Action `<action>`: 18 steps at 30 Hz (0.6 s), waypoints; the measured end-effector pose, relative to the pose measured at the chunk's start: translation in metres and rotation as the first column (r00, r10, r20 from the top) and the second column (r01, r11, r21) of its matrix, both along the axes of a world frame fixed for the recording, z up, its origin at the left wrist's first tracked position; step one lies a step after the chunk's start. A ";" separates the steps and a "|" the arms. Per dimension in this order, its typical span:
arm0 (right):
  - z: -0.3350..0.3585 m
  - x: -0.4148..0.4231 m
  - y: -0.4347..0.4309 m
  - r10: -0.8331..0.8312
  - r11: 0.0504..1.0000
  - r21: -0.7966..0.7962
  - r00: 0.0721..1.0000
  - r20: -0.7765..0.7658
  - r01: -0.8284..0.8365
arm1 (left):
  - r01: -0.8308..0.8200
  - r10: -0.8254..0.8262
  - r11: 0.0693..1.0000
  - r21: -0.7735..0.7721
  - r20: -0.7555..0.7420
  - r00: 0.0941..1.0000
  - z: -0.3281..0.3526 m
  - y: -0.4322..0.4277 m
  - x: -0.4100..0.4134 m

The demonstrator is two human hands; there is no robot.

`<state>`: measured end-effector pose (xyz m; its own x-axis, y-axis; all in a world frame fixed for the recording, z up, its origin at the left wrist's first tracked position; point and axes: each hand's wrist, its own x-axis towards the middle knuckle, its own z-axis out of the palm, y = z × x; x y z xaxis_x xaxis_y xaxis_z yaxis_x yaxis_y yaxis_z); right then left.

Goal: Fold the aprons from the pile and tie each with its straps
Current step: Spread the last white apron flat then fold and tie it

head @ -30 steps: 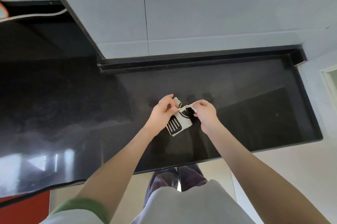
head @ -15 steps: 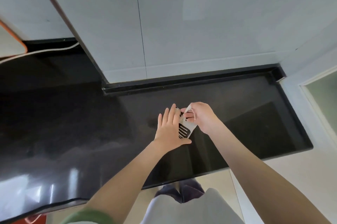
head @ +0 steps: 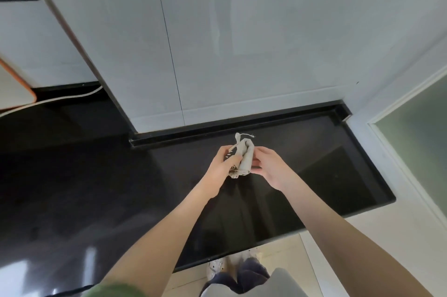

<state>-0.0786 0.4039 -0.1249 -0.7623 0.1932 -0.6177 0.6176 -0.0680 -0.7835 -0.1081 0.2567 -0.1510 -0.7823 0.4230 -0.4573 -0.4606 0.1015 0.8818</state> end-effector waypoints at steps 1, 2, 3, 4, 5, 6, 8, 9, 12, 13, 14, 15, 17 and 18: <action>0.008 -0.004 -0.001 0.006 1.000 0.023 0.999 -0.039 -0.005 | -0.004 0.003 0.999 0.051 0.010 1.000 0.007 0.002 -0.003; 0.018 -0.009 -0.001 0.016 0.998 0.062 0.997 -0.076 -0.012 | 0.006 -0.008 0.994 0.106 0.020 1.000 0.015 0.004 -0.006; 0.030 -0.014 -0.001 0.032 0.995 0.096 0.993 -0.112 -0.021 | 0.025 -0.029 0.986 0.163 0.021 0.999 0.024 0.007 -0.011; 0.042 -0.018 -0.001 0.053 0.993 0.110 0.987 -0.152 -0.036 | 0.048 -0.049 0.980 0.194 0.005 0.999 0.035 0.009 -0.015; 0.055 -0.021 0.000 0.072 0.993 0.110 0.979 -0.190 -0.051 | 0.065 -0.062 0.977 0.203 -0.019 0.998 0.048 0.012 -0.019; 0.065 -0.024 0.000 0.087 0.992 0.105 0.972 -0.216 -0.066 | 0.073 -0.064 0.979 0.193 -0.053 0.997 0.057 0.016 -0.023; 0.085 -0.031 0.001 0.094 0.992 0.103 0.965 -0.243 -0.071 | 0.071 -0.048 0.988 0.136 -0.165 0.985 0.079 0.024 -0.033; 0.095 -0.034 0.002 0.090 0.992 0.111 0.961 -0.261 -0.063 | 0.047 -0.022 0.993 0.109 -0.224 0.974 0.092 0.028 -0.036; 0.130 -0.042 0.003 0.067 0.990 0.140 0.934 -0.352 -0.018 | -0.031 0.054 0.997 0.070 -0.352 0.934 0.133 0.040 -0.046; 0.143 -0.045 0.004 0.062 0.986 0.166 0.922 -0.383 0.003 | -0.043 0.059 0.998 0.050 -0.393 0.918 0.149 0.043 -0.049; 0.154 -0.047 0.005 0.057 0.981 0.193 0.913 -0.404 0.024 | -0.055 0.057 0.998 0.016 -0.433 0.899 0.162 0.044 -0.051; 0.168 -0.051 0.007 0.053 0.974 0.221 0.898 -0.437 0.050 | -0.069 0.050 0.997 -0.021 -0.486 0.872 0.179 0.047 -0.054; 0.192 -0.056 0.012 0.058 0.959 0.268 0.869 -0.492 0.088 | -0.084 0.005 0.990 -0.111 -0.573 0.820 0.206 0.054 -0.059; 0.203 -0.058 0.016 0.059 0.953 0.284 0.855 -0.515 0.105 | -0.095 -0.017 0.984 -0.153 -0.603 0.798 0.220 0.058 -0.062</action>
<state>-0.1369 0.4201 0.0780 -0.9450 0.3228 -0.0520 0.1233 0.2046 -0.9711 -0.1698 0.3149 0.0687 -0.9367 0.3468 0.0486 0.1479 0.2660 0.9526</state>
